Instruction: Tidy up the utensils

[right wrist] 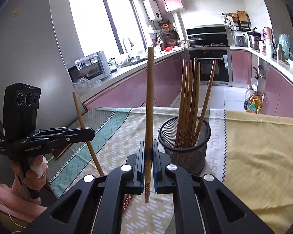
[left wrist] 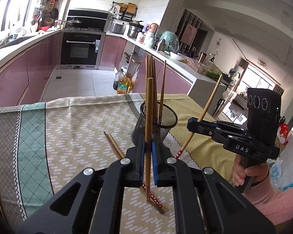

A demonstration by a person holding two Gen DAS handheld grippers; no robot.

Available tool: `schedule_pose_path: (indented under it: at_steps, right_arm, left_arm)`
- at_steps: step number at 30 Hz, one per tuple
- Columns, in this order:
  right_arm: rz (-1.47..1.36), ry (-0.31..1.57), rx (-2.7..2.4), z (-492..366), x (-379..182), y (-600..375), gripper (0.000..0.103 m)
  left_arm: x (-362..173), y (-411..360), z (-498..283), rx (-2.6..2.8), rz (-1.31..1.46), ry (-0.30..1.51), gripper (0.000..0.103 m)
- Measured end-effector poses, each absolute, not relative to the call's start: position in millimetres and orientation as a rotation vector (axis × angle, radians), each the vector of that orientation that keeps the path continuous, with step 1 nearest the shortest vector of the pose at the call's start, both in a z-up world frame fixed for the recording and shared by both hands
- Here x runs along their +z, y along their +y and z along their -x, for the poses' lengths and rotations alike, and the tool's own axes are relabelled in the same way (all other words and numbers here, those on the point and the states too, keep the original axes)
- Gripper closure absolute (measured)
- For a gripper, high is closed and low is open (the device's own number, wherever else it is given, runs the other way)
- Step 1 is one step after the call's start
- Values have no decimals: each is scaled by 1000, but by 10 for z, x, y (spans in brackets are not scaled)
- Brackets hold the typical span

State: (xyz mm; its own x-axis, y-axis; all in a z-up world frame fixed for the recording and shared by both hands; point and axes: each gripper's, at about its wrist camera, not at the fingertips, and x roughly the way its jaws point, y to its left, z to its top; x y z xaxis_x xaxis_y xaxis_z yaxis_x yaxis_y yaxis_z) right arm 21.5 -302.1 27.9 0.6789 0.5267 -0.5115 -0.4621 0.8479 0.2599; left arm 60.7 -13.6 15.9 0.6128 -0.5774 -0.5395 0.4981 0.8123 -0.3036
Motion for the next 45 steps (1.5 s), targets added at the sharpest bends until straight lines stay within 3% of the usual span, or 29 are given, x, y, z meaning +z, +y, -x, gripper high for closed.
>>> schedule_pose_path:
  at_steps: [45]
  right_arm:
    - [-77,468,529,-448,798,-3175,97]
  left_arm:
    - [865,-557,-996,-670,101,502,96]
